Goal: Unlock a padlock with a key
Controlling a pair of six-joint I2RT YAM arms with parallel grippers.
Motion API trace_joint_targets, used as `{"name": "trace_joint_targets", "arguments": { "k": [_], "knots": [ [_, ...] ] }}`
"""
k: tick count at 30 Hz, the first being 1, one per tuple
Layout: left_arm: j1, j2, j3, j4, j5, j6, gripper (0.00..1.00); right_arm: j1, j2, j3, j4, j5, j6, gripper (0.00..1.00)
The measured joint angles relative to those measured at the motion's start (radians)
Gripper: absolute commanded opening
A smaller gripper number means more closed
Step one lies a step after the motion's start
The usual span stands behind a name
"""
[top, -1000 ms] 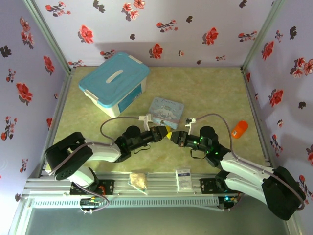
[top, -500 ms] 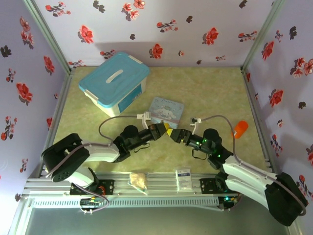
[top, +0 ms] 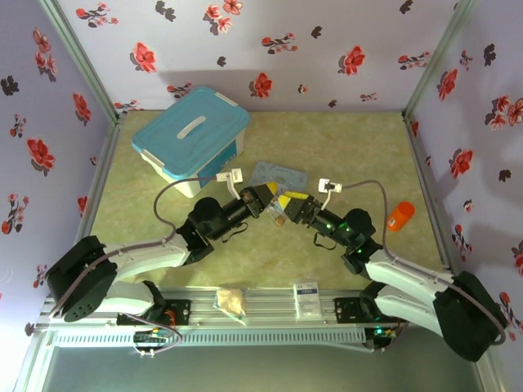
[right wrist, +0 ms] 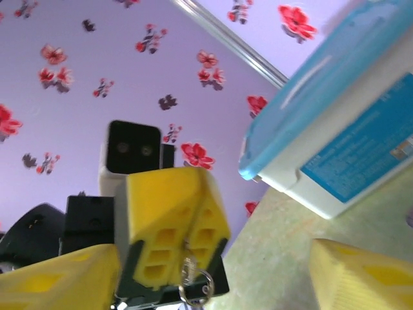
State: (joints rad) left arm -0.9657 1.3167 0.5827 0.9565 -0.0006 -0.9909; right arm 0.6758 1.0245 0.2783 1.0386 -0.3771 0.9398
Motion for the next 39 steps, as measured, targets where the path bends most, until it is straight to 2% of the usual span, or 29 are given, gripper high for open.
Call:
{"name": "trace_joint_targets", "arguments": {
  "k": [8,16,20,27,33,39],
  "knots": [
    [0.0,0.0,0.005,0.005,-0.008,0.007,0.0,0.011,0.061,0.009,0.148,-0.055,0.053,0.56],
    [0.0,0.0,0.041,0.012,-0.016,0.01,0.0,0.032,0.107,0.018,0.193,-0.077,0.063,0.54],
    [0.0,0.001,0.045,0.021,-0.015,0.003,0.0,0.032,0.147,0.026,0.237,-0.082,0.076,0.46],
    [0.0,0.021,0.045,0.044,-0.014,-0.014,0.0,0.032,0.165,0.029,0.28,-0.086,0.094,0.23],
    [0.0,0.043,0.045,0.098,-0.014,-0.045,0.0,0.031,0.168,0.029,0.281,-0.078,0.093,0.16],
    [0.0,0.059,0.047,0.132,-0.014,-0.062,0.0,0.031,0.169,0.028,0.278,-0.056,0.092,0.0]
  ]
}}
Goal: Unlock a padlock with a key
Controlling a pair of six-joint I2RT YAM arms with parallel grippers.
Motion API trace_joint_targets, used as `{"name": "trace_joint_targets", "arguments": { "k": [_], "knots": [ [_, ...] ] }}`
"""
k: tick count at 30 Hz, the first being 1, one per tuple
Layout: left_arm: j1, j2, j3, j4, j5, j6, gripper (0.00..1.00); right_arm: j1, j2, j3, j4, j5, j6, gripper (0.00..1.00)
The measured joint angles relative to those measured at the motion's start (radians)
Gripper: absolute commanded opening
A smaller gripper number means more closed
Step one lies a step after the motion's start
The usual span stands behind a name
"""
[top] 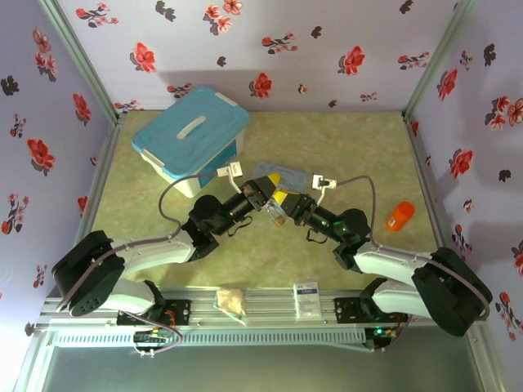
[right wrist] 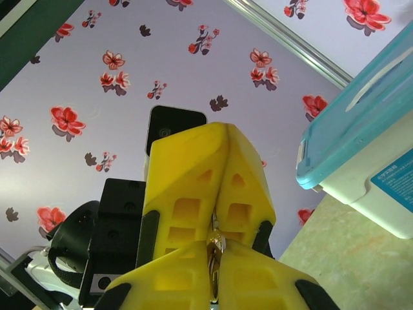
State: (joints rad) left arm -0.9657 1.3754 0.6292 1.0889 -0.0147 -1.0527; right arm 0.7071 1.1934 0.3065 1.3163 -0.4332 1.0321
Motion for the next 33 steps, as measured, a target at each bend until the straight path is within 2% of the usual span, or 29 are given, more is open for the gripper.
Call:
{"name": "trace_joint_targets", "arguments": {
  "k": [4,5,6,9,13,18,23,26,29,33],
  "knots": [
    [0.002,0.0,0.0,-0.001,0.0,-0.005,0.0,0.0,-0.006,-0.002,-0.009,0.009,-0.007,0.0],
    [0.002,0.0,0.0,-0.001,0.0,-0.007,0.03,0.0,-0.01,-0.003,-0.014,0.011,-0.01,0.0],
    [0.002,0.0,0.0,0.0,0.0,-0.008,0.19,0.0,-0.018,-0.004,-0.024,0.014,-0.011,0.0],
    [0.008,0.0,-0.008,0.006,-0.001,-0.014,0.52,0.001,-0.051,-0.005,-0.08,0.019,-0.03,0.0],
    [0.051,-0.049,-0.034,-0.104,-0.019,0.006,0.66,0.001,-0.145,-0.002,-0.263,0.04,-0.077,0.0],
    [0.083,-0.175,-0.034,-0.336,-0.055,0.079,0.68,-0.013,-0.239,0.008,-0.532,0.048,-0.144,0.0],
    [0.081,-0.177,-0.028,-0.525,-0.06,0.122,0.63,-0.072,-0.248,0.016,-0.755,0.048,-0.169,0.0],
    [0.065,-0.114,0.01,-0.661,-0.073,0.148,0.61,-0.116,-0.257,0.016,-0.871,0.049,-0.169,0.0],
    [0.048,-0.024,0.011,-0.682,-0.072,0.146,0.58,-0.15,-0.287,0.014,-0.956,0.055,-0.173,0.0],
    [0.024,0.118,0.018,-0.7,-0.079,0.147,0.61,-0.164,-0.341,0.009,-1.033,0.071,-0.188,0.0]
  ]
}}
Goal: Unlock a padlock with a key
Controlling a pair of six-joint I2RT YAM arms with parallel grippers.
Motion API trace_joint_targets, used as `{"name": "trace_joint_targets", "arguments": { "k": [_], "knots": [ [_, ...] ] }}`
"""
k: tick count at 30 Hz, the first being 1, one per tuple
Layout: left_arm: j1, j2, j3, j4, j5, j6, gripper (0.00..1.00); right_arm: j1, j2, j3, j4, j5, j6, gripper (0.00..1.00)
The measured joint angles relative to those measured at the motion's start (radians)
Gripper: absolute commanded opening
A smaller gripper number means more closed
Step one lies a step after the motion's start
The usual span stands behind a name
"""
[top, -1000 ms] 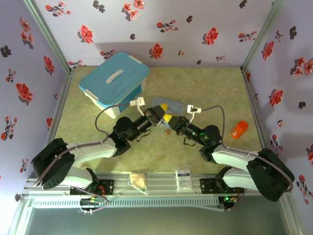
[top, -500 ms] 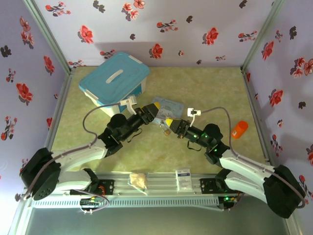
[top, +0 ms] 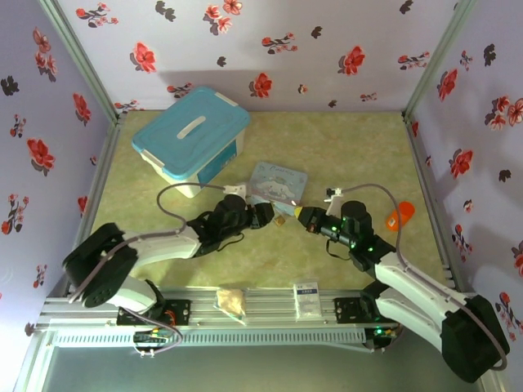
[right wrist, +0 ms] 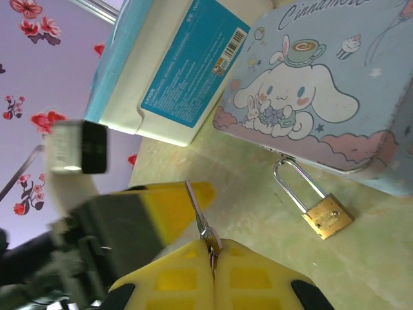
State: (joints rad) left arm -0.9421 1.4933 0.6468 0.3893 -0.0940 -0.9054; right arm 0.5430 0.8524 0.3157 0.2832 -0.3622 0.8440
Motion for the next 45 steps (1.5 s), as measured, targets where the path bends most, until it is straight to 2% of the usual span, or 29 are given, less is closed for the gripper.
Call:
{"name": "trace_joint_targets", "arguments": {
  "k": [5,11,16,23,34,45],
  "knots": [
    [-0.036,0.144,0.073,-0.042,-0.019,0.011,0.63,0.0,-0.023,-0.008,-0.034,0.0,-0.008,0.0],
    [-0.04,0.266,0.12,-0.023,-0.045,0.015,0.63,0.0,-0.047,-0.027,-0.051,0.005,-0.008,0.0],
    [-0.047,0.321,0.15,0.021,-0.061,0.014,0.55,0.0,-0.05,-0.042,-0.05,0.014,-0.008,0.0],
    [-0.053,0.378,0.203,0.044,-0.07,0.011,0.49,0.0,-0.049,-0.063,-0.05,0.023,-0.008,0.0],
    [-0.055,0.426,0.245,0.068,-0.043,-0.006,0.15,-0.026,-0.019,-0.113,-0.034,0.037,-0.002,0.0],
    [-0.055,0.407,0.172,0.167,0.014,-0.058,0.13,-0.064,0.035,-0.187,0.066,-0.039,0.038,0.0]
  ]
}}
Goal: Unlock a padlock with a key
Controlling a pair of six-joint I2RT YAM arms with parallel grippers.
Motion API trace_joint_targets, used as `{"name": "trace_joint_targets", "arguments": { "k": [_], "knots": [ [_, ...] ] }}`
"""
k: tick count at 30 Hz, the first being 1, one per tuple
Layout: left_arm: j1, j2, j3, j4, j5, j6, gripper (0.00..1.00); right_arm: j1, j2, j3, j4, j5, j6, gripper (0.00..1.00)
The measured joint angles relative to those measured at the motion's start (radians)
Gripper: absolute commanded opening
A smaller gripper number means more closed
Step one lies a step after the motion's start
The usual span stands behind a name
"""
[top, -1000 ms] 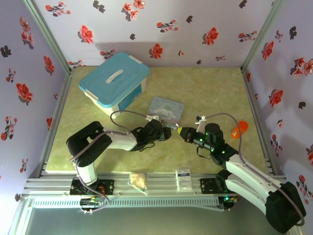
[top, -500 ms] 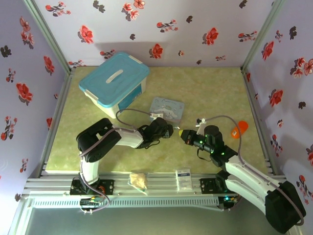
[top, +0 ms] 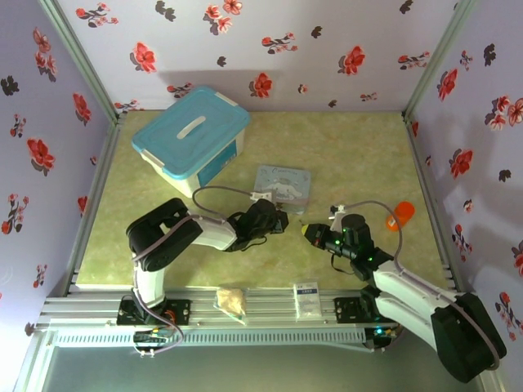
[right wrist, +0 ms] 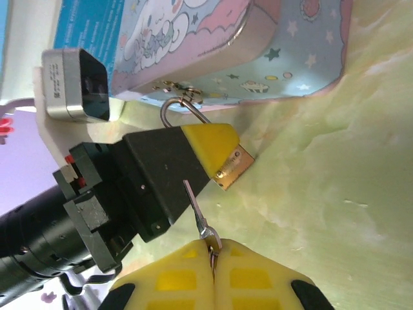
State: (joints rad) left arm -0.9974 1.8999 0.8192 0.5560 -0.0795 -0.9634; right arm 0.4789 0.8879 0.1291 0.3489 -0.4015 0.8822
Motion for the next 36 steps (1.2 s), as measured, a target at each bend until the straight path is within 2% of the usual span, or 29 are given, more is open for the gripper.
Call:
{"name": "trace_joint_targets", "arguments": {
  "k": [8,13,23,36],
  "knots": [
    [0.007,-0.025,-0.089,0.144,0.064,-0.135,0.11,-0.023,0.198,-0.034,0.224,-0.139,0.063,0.0],
    [0.014,-0.035,-0.122,0.22,0.077,-0.194,0.09,-0.023,0.312,-0.033,0.323,-0.185,0.08,0.0],
    [0.027,-0.071,-0.147,0.27,0.081,-0.249,0.08,-0.023,0.363,-0.024,0.355,-0.227,0.06,0.0],
    [0.036,-0.082,-0.185,0.365,0.087,-0.299,0.06,-0.023,0.522,-0.001,0.58,-0.256,0.115,0.0]
  ]
}}
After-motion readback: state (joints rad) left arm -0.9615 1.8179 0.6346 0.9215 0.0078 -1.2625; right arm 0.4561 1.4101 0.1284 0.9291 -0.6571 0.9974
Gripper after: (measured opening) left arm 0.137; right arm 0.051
